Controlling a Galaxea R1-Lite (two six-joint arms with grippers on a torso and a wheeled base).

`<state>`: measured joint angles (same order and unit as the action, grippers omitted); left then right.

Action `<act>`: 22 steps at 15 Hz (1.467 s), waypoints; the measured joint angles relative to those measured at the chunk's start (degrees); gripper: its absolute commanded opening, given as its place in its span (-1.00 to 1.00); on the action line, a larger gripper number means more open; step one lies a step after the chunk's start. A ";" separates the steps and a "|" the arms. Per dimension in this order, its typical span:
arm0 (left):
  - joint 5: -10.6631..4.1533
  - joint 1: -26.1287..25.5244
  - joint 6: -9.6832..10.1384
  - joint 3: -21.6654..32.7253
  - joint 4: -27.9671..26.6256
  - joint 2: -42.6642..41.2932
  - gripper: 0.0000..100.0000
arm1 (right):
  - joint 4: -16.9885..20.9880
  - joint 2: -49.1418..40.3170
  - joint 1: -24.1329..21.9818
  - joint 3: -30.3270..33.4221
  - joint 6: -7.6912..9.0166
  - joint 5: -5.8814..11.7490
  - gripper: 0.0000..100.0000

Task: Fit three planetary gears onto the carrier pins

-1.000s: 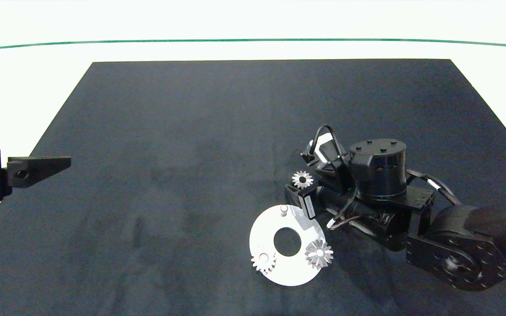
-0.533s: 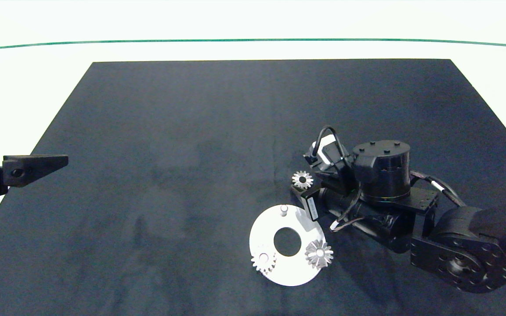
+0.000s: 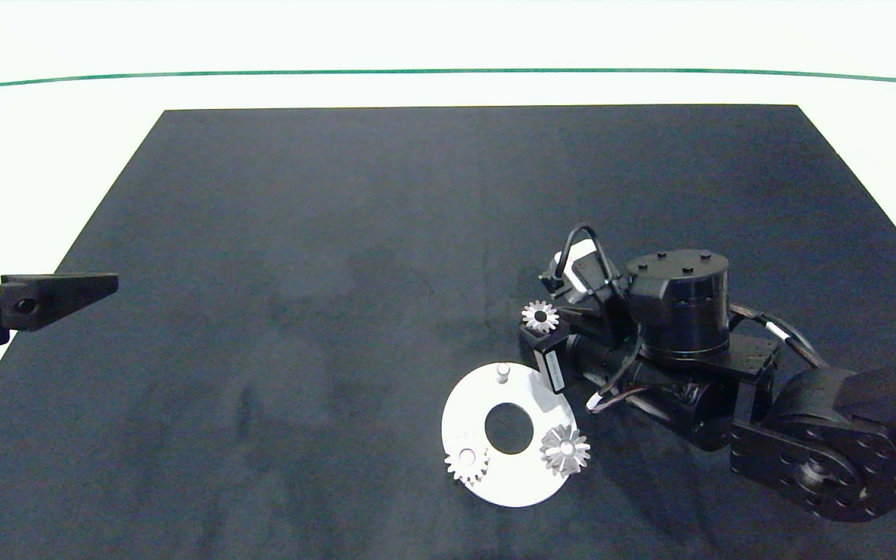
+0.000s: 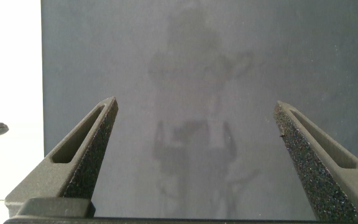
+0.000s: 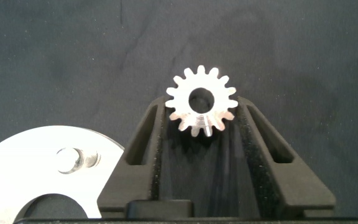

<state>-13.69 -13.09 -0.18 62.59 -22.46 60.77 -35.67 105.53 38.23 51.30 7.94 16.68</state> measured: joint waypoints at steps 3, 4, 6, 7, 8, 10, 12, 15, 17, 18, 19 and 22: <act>0.00 0.00 0.02 0.04 0.00 -0.11 1.00 | -0.13 0.00 0.00 -0.45 -0.02 0.00 -0.37; 0.00 0.00 0.00 0.06 0.00 -0.16 1.00 | -0.13 0.00 -0.02 -0.52 -0.06 0.00 -0.40; 0.00 0.00 0.02 0.09 0.00 -0.27 1.00 | -0.16 -0.11 -0.02 -0.69 -0.09 -0.01 -0.49; -0.02 0.00 0.00 0.09 0.00 -0.33 1.00 | -0.07 -0.29 0.07 -0.76 -0.09 0.02 -0.52; 0.00 0.00 0.02 0.09 0.00 -0.35 1.00 | 0.23 -0.72 0.30 -0.78 -0.11 0.02 -0.55; -0.02 0.00 0.00 0.09 -0.06 -0.35 1.00 | 0.20 -2.15 1.54 -0.65 0.00 0.05 -0.56; -0.02 -0.02 0.00 0.09 -0.11 -0.41 1.00 | 0.12 -3.68 2.62 -0.76 0.09 0.10 -0.56; 0.00 -0.05 0.00 0.09 -0.09 -0.46 1.00 | 0.20 -5.90 4.92 -2.99 0.18 0.11 -0.56; 0.00 -0.10 0.00 0.04 -0.11 -0.46 1.00 | 0.21 -6.80 6.64 -4.17 0.18 0.13 -0.56; 0.00 -0.10 -0.02 0.01 -0.09 -0.46 1.00 | 0.21 -6.95 7.68 -4.52 0.18 0.13 -0.56; -0.02 -0.07 -0.04 0.00 -0.11 -0.46 1.00 | 0.21 -7.00 8.48 -4.63 0.24 0.24 -0.56; 0.00 -0.07 -0.06 0.01 -0.11 -0.46 1.00 | 0.28 -6.86 10.11 -4.78 0.24 0.35 -0.56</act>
<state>-13.69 -13.17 -0.24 62.60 -22.56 60.31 -35.39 98.67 48.34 46.52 8.18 17.03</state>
